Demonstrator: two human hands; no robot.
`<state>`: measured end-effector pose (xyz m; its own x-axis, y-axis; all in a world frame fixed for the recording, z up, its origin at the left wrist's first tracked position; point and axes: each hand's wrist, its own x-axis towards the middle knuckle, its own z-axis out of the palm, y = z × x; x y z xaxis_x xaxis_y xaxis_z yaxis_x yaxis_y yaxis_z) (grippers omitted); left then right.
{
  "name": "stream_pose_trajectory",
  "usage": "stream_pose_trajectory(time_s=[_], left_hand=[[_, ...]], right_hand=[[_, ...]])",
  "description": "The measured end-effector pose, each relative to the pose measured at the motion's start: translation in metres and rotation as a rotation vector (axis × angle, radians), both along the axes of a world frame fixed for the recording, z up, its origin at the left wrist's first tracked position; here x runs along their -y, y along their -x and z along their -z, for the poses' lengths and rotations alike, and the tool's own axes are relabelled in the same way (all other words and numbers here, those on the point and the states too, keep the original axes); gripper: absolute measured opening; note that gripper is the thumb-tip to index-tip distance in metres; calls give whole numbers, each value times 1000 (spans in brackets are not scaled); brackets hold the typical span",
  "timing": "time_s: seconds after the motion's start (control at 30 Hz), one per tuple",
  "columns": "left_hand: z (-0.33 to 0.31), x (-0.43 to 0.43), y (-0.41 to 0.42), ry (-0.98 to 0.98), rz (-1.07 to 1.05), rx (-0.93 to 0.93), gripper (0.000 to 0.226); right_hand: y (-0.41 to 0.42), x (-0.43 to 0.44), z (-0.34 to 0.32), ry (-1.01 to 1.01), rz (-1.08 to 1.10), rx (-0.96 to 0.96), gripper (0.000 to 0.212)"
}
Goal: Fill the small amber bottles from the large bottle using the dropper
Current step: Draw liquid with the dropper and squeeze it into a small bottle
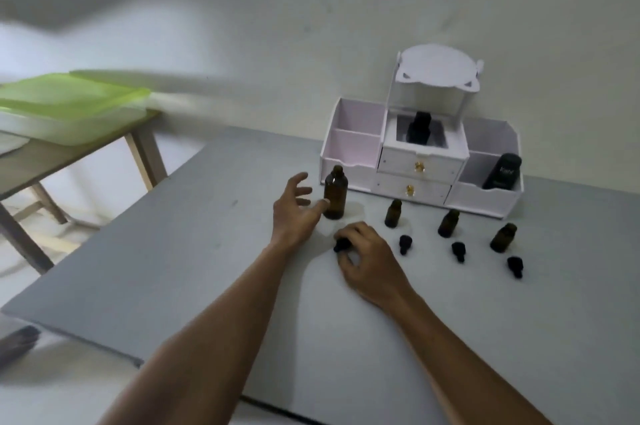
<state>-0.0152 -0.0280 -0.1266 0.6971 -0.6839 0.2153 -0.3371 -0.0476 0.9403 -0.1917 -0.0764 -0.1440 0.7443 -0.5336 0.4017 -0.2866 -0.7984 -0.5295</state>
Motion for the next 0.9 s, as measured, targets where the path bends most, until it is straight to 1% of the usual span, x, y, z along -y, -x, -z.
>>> stream_pose_trajectory(time_s=[0.1,0.23,0.33,0.4,0.5,0.6,0.67,0.77,0.9], left_hand=[[0,4,1,124,-14,-72,65],[2,17,-1,160,85,-78,71],[7,28,-5,141,171,-19,68],[8,31,-8,129,220,5,63],[9,33,-14,122,272,-18,56],[9,34,-20,124,293,-55,47],[9,36,-22,115,297,-61,44],[10,37,-25,116,293,-69,41],[9,37,-25,119,292,-66,39]], right_hand=[[-1,4,5,-23,-4,68,18],[0,6,6,-47,15,164,17],[2,8,2,-68,62,339,24],[4,13,-4,-73,148,462,24],[2,23,-30,-179,250,643,20],[-8,35,-69,-322,212,866,18],[-16,43,-92,-413,167,975,18],[-29,54,-111,-503,94,1052,16],[-41,63,-117,-522,81,1068,20]])
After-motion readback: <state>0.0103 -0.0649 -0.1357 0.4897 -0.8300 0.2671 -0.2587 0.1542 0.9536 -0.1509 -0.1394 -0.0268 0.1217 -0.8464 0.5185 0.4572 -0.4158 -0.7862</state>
